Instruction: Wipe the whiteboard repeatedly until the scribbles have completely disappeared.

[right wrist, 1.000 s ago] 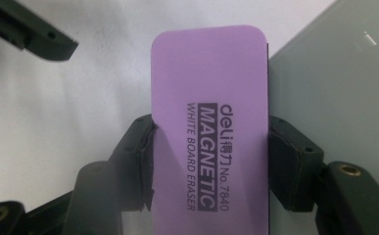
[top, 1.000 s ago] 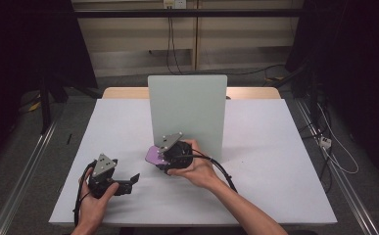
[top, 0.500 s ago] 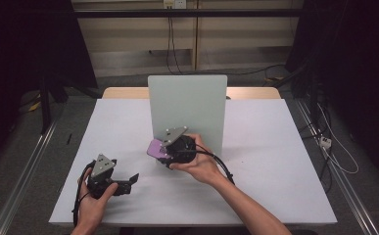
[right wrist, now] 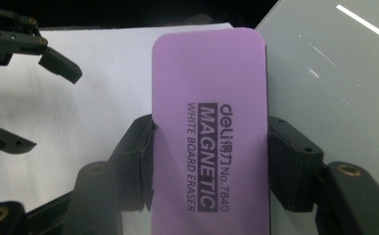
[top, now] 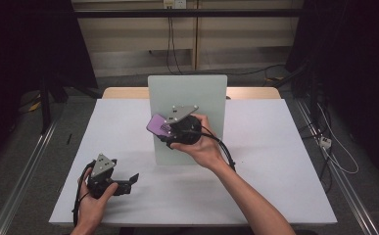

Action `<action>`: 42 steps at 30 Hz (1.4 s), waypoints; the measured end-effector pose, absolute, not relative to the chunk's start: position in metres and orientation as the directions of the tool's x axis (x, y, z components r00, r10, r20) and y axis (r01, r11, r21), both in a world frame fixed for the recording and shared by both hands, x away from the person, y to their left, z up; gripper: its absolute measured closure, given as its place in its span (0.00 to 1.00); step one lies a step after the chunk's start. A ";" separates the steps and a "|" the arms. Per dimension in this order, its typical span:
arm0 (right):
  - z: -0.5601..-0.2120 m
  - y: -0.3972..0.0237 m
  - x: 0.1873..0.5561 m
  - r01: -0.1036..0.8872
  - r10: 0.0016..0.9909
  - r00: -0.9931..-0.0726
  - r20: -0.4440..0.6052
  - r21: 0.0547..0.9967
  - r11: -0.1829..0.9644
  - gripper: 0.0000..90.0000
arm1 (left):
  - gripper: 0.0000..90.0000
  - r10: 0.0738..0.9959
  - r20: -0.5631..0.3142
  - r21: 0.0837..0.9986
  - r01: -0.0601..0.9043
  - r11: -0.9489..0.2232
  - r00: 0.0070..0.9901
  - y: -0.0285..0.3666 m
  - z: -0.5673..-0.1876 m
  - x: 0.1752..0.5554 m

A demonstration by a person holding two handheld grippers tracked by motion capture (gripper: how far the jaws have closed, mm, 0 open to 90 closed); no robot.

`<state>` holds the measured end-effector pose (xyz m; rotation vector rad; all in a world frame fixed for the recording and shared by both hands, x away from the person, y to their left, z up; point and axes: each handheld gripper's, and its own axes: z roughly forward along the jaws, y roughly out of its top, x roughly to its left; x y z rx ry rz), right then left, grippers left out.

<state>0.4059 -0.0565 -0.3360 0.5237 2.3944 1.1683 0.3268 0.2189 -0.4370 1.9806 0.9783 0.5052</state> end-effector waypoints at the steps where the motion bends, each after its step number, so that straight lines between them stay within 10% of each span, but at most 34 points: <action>1: -0.335 -0.055 0.406 0.143 0.505 -0.836 -0.214 0.803 0.579 0.47 | 0.06 0.790 -0.010 0.828 0.448 -0.337 0.613 0.219 -0.437 0.327; 42: -0.360 -0.089 0.392 0.221 0.522 -0.849 -0.082 0.842 0.492 0.47 | 0.06 0.800 -0.022 0.829 0.458 -0.320 0.600 0.223 -0.438 0.327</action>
